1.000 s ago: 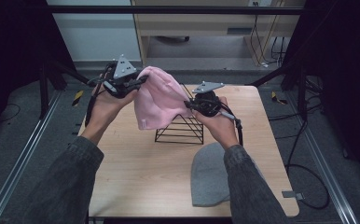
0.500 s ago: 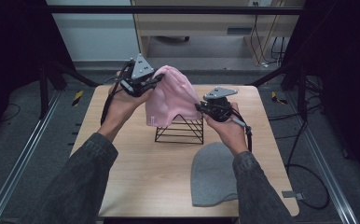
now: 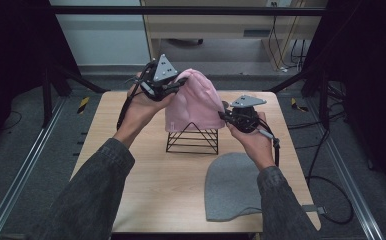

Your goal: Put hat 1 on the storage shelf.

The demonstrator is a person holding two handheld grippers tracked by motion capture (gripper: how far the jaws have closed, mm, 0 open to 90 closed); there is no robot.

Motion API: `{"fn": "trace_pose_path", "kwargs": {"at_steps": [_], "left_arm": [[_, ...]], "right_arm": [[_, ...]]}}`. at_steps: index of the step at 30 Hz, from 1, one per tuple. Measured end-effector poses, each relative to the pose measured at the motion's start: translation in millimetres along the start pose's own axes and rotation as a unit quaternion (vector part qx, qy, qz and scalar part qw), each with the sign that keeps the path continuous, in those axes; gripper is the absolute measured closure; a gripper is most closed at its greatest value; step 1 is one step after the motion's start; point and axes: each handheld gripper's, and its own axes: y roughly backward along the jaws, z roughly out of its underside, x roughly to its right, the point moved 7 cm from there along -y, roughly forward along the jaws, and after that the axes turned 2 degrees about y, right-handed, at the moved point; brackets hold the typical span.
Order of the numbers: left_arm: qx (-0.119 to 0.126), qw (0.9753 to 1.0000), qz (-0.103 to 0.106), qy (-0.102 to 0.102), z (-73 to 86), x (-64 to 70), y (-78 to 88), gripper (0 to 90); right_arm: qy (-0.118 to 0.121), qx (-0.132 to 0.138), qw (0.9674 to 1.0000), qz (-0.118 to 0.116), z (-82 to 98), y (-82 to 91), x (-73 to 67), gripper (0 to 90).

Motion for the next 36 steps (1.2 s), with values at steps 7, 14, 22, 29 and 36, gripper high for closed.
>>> {"fn": "trace_pose_path", "kwargs": {"at_steps": [7, 14, 22, 29, 36], "left_arm": [[-0.011, 0.9995, 0.025, 0.013, 10.6, 9.4, -0.1, 74.6], [-0.019, 0.9991, 0.036, 0.013, 17.8, 16.1, 2.7, 74.6], [-0.023, 0.9982, 0.048, 0.026, 34.2, 18.7, 6.1, 74.4], [-0.033, 0.9971, 0.058, 0.036, 44.2, 21.4, 3.2, 74.0], [-0.045, 0.9957, 0.069, 0.043, 53.0, 27.6, -1.3, 73.6]], "right_arm": [[0.0, -0.015, 0.9998, -0.011, 16.2, -4.3, -6.0, 81.0], [0.004, -0.026, 0.9995, -0.018, 25.2, -7.2, -11.2, 81.0], [0.013, -0.035, 0.9989, -0.027, 34.4, -10.5, -21.3, 80.8], [0.011, -0.047, 0.9984, -0.028, 41.4, -15.5, -22.5, 80.7], [0.009, -0.061, 0.9977, -0.026, 51.5, -22.1, -22.1, 80.4]]}}
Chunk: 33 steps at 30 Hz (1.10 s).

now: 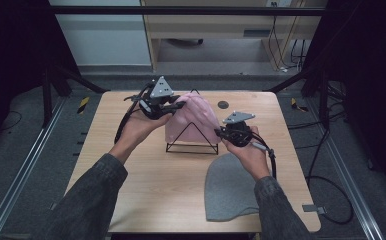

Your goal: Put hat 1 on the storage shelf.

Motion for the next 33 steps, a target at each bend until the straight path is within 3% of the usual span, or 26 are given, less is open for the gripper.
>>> {"fn": "trace_pose_path", "kwargs": {"at_steps": [4, 9, 11, 17, 25, 29, 33], "left_arm": [[-0.002, 1.0, 0.005, 0.001, 1.1, 3.5, -1.9, 73.5], [-0.014, 0.9997, 0.018, 0.012, 5.8, 11.9, -6.4, 74.0], [-0.023, 0.9995, 0.021, 0.01, 9.0, 15.1, -9.5, 74.3], [-0.028, 0.9991, 0.029, 0.015, 11.7, 18.7, -13.5, 74.3], [-0.046, 0.997, 0.052, 0.034, 22.3, 20.2, -15.8, 73.1], [-0.036, 0.997, 0.057, 0.037, 18.0, 20.6, -13.1, 72.5], [-0.029, 0.9966, 0.067, 0.039, 6.8, 24.5, -10.6, 75.3]], "right_arm": [[-0.005, -0.006, 1.0, -0.001, 4.2, -1.8, -0.2, 79.9], [-0.014, -0.013, 0.9998, -0.007, 10.3, -1.5, -2.3, 70.9], [-0.016, -0.02, 0.9997, -0.001, 14.9, 1.6, -2.9, 58.0], [-0.024, -0.006, 0.9995, 0.018, 20.7, 17.7, 0.5, 45.9], [-0.039, 0.0, 0.9985, 0.038, 38.8, 38.0, 6.2, 44.7], [-0.048, 0.002, 0.9975, 0.051, 52.2, 46.2, 9.8, 44.7], [-0.071, 0.01, 0.9957, 0.059, 66.9, 50.8, 14.3, 45.2]]}}
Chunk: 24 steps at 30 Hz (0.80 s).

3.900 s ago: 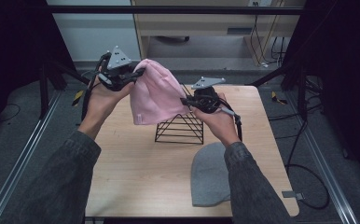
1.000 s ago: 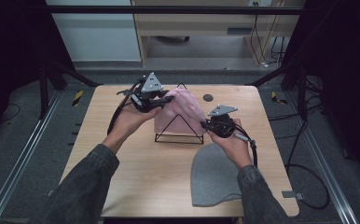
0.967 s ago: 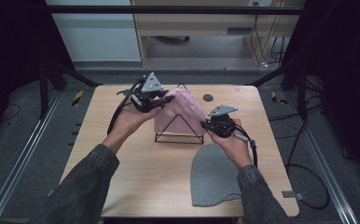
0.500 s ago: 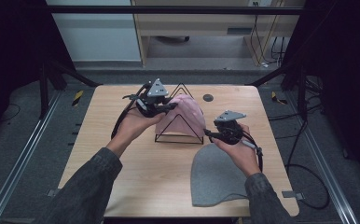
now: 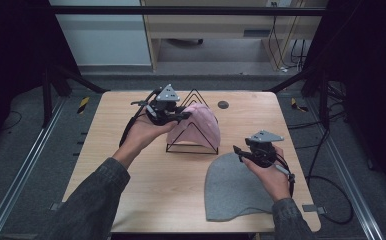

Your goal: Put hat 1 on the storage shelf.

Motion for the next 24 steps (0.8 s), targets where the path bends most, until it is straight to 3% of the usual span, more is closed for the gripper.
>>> {"fn": "trace_pose_path", "kwargs": {"at_steps": [5, 10, 16, 19, 21, 24], "left_arm": [[-0.007, 0.9998, 0.01, -0.014, -7.9, 12.4, 0.8, 77.1], [-0.035, 0.9989, -0.017, -0.027, -0.2, 5.3, -1.5, 76.8], [-0.03, 0.9991, -0.021, -0.022, 6.2, -3.7, -5.1, 75.8], [-0.041, 0.9986, -0.026, -0.022, 14.4, -9.7, -8.0, 74.6], [-0.039, 0.9991, -0.015, -0.007, 20.8, -11.3, -9.0, 73.8], [-0.041, 0.9991, -0.007, -0.004, 24.9, -11.0, -8.8, 71.4]], "right_arm": [[-0.033, 0.0, 0.9995, 0.005, 17.2, -0.6, 8.0, 45.3], [-0.028, -0.001, 0.9995, 0.01, 20.0, 1.1, 10.7, 45.2], [-0.025, -0.007, 0.9996, 0.013, 22.9, -1.1, 10.8, 45.0], [-0.023, -0.009, 0.9996, 0.014, 24.6, -1.4, 11.6, 45.0], [-0.026, -0.01, 0.9995, 0.016, 25.6, -1.0, 11.8, 44.9], [-0.027, -0.011, 0.9995, 0.016, 26.6, -0.7, 12.5, 44.7]]}}
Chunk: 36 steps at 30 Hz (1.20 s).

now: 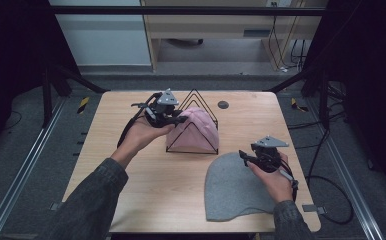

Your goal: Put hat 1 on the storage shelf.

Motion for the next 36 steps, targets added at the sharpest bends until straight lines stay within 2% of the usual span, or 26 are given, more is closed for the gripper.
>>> {"fn": "trace_pose_path", "kwargs": {"at_steps": [4, 5, 8, 10, 12, 14, 17, 19, 20, 21, 24, 29, 31, 32, 33, 35, 36], "left_arm": [[0.01, 0.9998, 0.011, 0.016, 0.1, 0.5, 2.6, 61.1], [0.018, 0.9996, 0.009, 0.019, -0.4, 0.5, 4.6, 61.1], [0.041, 0.9985, 0.003, 0.036, -0.4, 2.1, 13.8, 50.9], [0.053, 0.9976, -0.002, 0.044, 1.8, 3.3, 20.6, 47.3], [0.058, 0.997, -0.008, 0.05, 7.9, 4.2, 27.2, 39.7], [0.062, 0.9961, -0.009, 0.063, 18.7, 6.7, 32.4, 34.8], [0.05, 0.9964, -0.012, 0.068, 42.2, 12.2, 36.7, 27.4], [0.036, 0.9969, -0.013, 0.068, 59.4, 16.1, 38.2, 21.8], [0.036, 0.9969, -0.013, 0.068, 59.4, 16.1, 38.2, 19.7], [0.025, 0.9968, -0.01, 0.075, 76.7, 20.0, 39.6, 18.4], [0.016, 0.996, -0.007, 0.088, 101.6, 25.4, 41.9, 14.2], [0.002, 0.9944, -0.003, 0.105, 139.2, 32.1, 44.3, 10.5], [-0.007, 0.9942, -0.008, 0.107, 150.5, 32.2, 47.4, 9.9], [-0.007, 0.9942, -0.008, 0.107, 150.5, 32.2, 47.4, 9.6], [-0.009, 0.9933, -0.015, 0.114, 159.8, 30.8, 51.6, 9.6], [-0.012, 0.993, -0.021, 0.116, 165.6, 29.4, 53.7, 9.6], [-0.014, 0.9918, -0.026, 0.124, 173.5, 27.8, 55.9, 9.6]], "right_arm": [[0.001, -0.003, 1.0, 0.003, 1.2, 0.7, 0.3, 44.0], [0.003, -0.003, 1.0, 0.004, 1.7, 1.0, 0.7, 43.5], [0.001, -0.012, 0.9999, 0.003, 5.7, 1.1, 1.1, 39.5], [0.004, -0.024, 0.9997, 0.004, 9.3, 0.7, 1.9, 35.8], [-0.004, -0.04, 0.9992, 0.005, 14.2, -0.8, 4.9, 31.6], [-0.014, -0.055, 0.9984, 0.005, 20.1, -3.7, 9.6, 28.2], [-0.024, -0.07, 0.9972, 0.006, 26.3, -6.9, 17.9, 24.2], [-0.036, -0.072, 0.9967, 0.009, 27.5, -8.1, 24.9, 26.0], [-0.039, -0.074, 0.9964, 0.012, 28.4, -8.9, 28.1, 28.2], [-0.041, -0.077, 0.9961, 0.015, 29.6, -9.9, 31.0, 31.0], [-0.046, -0.09, 0.9948, 0.016, 34.4, -14.2, 35.9, 37.8], [-0.038, -0.108, 0.9934, 0.011, 40.1, -21.4, 35.6, 42.5], [-0.036, -0.114, 0.9928, 0.009, 41.9, -24.3, 34.3, 43.2], [-0.036, -0.114, 0.9928, 0.009, 41.9, -24.3, 34.3, 43.2], [-0.034, -0.12, 0.9922, 0.005, 44.1, -26.3, 32.4, 43.9], [-0.032, -0.122, 0.992, 0.004, 44.8, -27.0, 31.6, 44.3], [-0.031, -0.126, 0.9915, 0.003, 46.2, -27.8, 30.3, 46.2]]}}
